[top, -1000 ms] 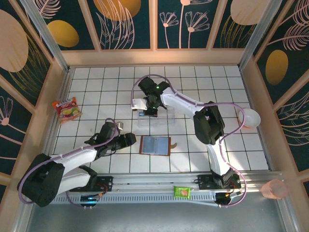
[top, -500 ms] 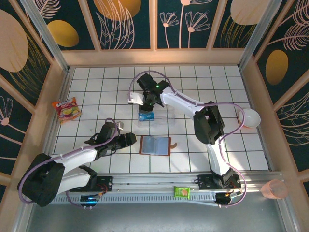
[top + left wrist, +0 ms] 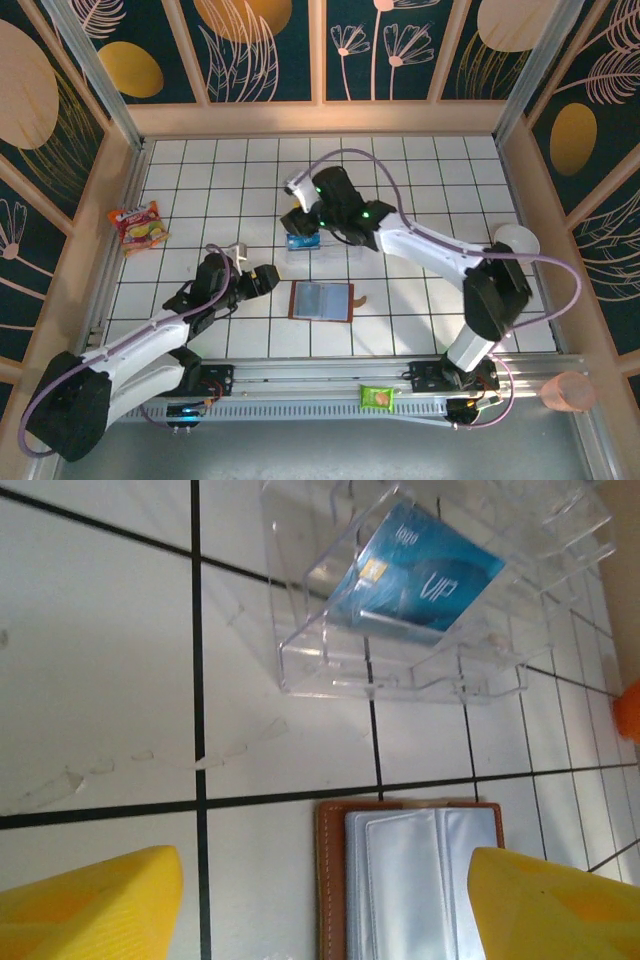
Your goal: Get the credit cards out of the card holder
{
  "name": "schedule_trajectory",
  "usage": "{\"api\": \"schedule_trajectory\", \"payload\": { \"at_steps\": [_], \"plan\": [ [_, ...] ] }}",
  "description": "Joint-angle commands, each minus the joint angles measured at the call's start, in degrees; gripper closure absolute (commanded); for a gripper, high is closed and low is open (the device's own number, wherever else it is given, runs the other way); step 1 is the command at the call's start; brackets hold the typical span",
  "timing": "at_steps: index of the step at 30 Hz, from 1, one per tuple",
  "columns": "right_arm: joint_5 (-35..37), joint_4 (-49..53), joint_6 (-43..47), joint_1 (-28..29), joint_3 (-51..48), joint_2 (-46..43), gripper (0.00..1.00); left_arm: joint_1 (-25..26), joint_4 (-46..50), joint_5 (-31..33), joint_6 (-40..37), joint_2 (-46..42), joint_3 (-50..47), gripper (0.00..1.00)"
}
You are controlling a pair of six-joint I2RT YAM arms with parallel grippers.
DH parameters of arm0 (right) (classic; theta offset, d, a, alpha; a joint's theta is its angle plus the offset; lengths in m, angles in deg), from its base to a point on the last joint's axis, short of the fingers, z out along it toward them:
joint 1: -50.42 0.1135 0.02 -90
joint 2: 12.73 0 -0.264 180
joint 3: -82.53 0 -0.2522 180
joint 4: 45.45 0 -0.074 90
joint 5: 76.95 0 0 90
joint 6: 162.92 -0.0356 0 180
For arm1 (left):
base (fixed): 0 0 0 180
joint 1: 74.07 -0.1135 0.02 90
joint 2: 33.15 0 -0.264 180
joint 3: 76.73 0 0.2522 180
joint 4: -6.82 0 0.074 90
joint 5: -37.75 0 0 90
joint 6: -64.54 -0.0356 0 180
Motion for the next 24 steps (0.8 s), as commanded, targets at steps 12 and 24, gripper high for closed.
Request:
{"api": "schedule_trajectory", "payload": {
  "at_steps": [12, 24],
  "plan": [
    [18.1, 10.2, -23.3, 18.8, -14.8, 0.6, 0.58, -0.3, -2.5, 3.0, -1.2, -2.5, -4.8, 0.21],
    [24.8, 14.6, -22.3, 23.8, -9.6, 8.4, 0.60, -0.3, -1.1, 2.4, -1.9, -3.4, -5.3, 0.25]
  ]
}}
